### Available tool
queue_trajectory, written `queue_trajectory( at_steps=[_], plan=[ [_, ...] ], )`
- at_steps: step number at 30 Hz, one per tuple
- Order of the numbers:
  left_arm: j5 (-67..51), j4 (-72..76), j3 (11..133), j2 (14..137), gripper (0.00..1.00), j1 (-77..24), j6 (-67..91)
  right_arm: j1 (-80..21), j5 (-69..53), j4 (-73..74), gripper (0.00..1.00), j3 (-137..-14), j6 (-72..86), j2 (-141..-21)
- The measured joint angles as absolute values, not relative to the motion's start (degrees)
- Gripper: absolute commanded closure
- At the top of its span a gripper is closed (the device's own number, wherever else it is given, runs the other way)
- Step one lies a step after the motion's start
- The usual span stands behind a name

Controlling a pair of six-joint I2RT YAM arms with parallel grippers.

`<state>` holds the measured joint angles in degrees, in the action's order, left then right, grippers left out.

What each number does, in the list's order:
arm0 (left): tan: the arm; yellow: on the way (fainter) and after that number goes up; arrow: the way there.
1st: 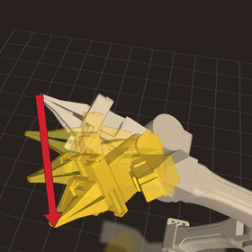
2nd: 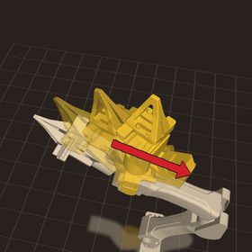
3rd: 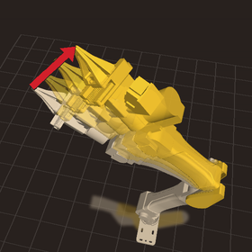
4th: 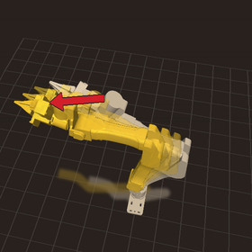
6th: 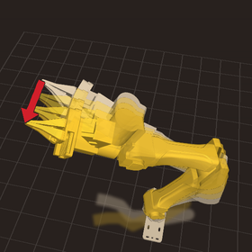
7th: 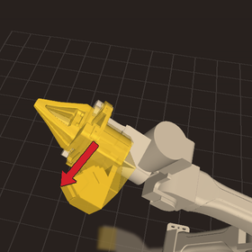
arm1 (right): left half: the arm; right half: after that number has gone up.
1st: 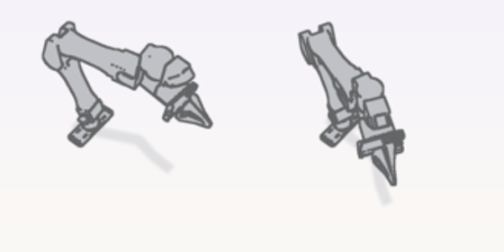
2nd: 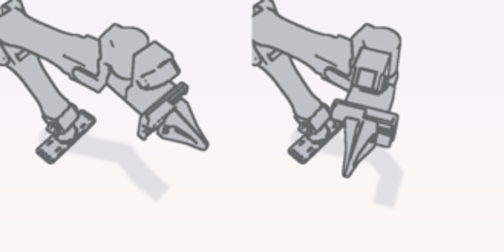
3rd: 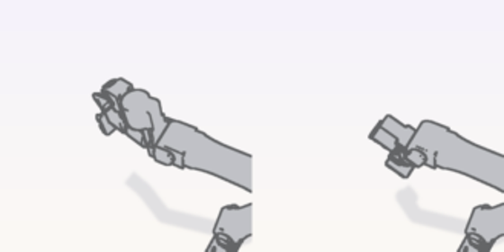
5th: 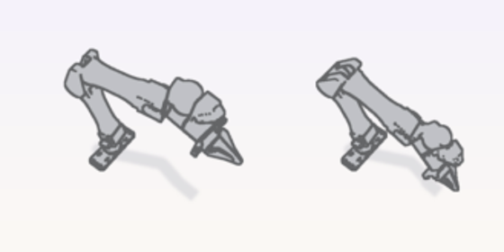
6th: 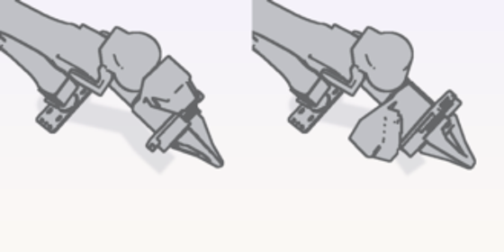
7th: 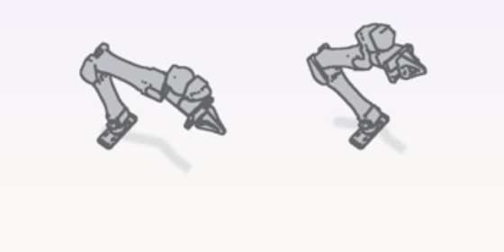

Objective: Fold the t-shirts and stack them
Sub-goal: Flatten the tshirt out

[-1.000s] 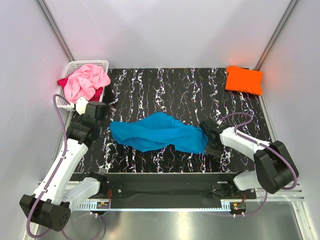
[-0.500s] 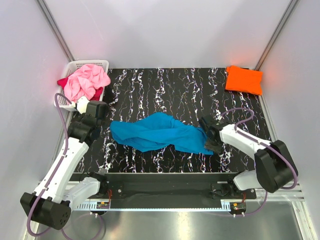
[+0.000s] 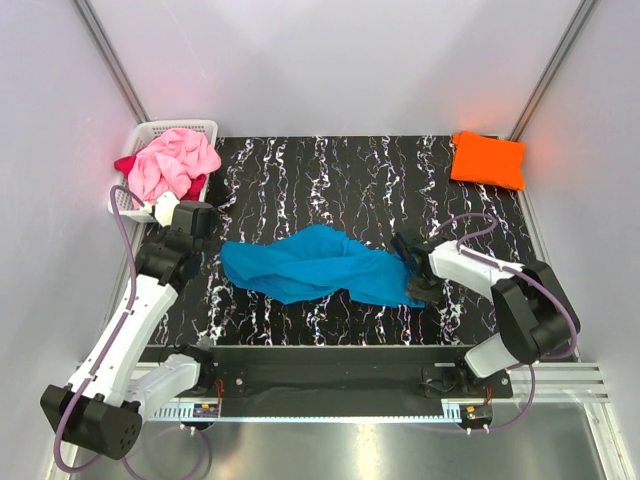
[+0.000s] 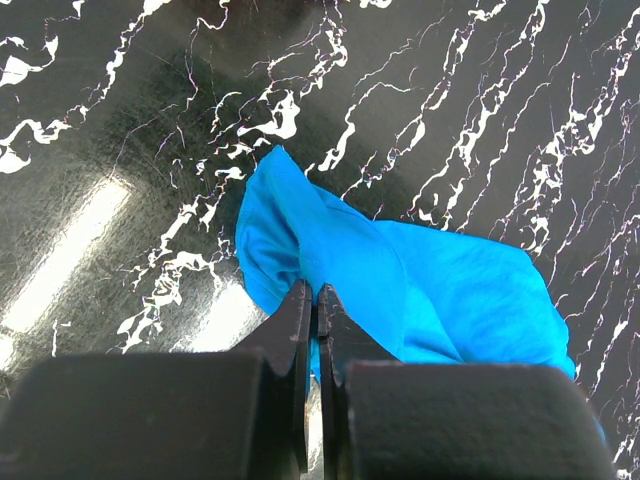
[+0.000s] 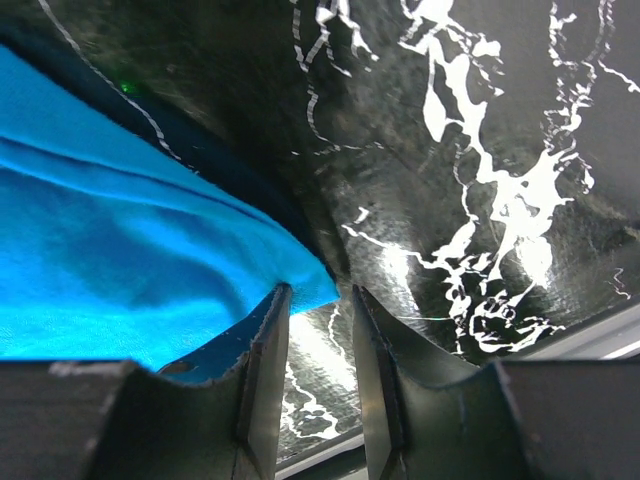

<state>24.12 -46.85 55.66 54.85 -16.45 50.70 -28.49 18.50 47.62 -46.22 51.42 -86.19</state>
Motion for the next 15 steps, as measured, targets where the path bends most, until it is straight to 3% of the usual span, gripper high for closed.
queue_trajectory(
  at_steps=[15],
  plan=[
    [23.59, -46.98, 56.14, 52.40, 1.00, -16.45, 49.19, -28.49, 16.86, 46.17, 0.60, -49.08, 49.84, -89.54]
  ],
)
